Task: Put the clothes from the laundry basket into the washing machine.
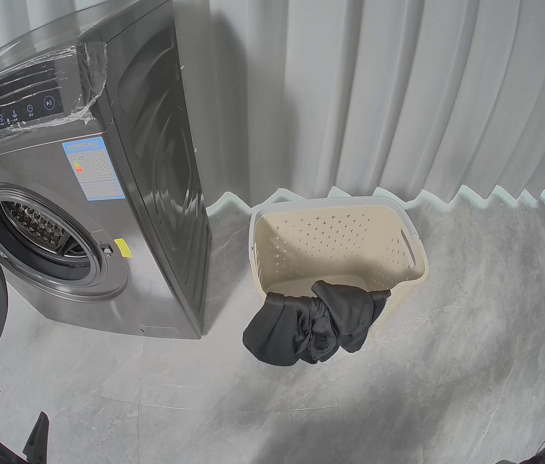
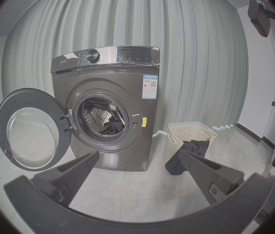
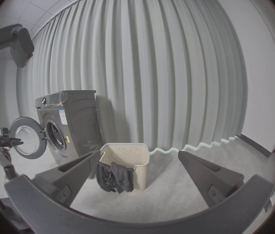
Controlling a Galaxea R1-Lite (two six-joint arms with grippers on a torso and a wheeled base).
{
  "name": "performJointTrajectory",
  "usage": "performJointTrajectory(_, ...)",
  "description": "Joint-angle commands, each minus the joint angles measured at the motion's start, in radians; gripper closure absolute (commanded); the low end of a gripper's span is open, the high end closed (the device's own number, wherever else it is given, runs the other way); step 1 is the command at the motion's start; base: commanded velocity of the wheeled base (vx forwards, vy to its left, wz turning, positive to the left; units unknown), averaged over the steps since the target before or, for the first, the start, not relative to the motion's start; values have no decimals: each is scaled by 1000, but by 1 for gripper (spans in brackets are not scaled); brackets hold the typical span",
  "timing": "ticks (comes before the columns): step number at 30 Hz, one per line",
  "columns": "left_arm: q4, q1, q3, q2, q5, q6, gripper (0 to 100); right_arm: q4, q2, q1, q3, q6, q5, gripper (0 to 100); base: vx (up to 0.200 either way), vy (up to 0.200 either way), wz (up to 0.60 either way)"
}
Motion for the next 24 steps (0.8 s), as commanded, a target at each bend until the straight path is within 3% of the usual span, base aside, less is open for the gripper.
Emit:
performJointTrajectory(1,0,0,16,-16,3,-1,0,51,378,3,-102,5,171,0,200,0,0)
performJointTrajectory(3,0,0,16,-16,3,-1,0,41,479,6,-101,-1,195,0,0,0,0)
performJointTrajectory(7,0,0,16,-16,5,-1,0,10,659,50,-99,-38,200,0,0,0,0)
performJointTrajectory(11,0,0,16,-16,5,0,0,-33,768,135,-98,0,194,0,0,0,0)
performJointTrajectory(12,0,0,16,-16,5,0,0,-51,811,176,-96,43,191,0,0,0,0)
performJointTrajectory(15,0,0,16,-16,5,0,0,-79,865,227,-96,79,183,0,0,0,0)
performJointTrajectory(24,0,0,16,-16,5,0,0,-271,1058,343,-69,128,63,0,0,0,0)
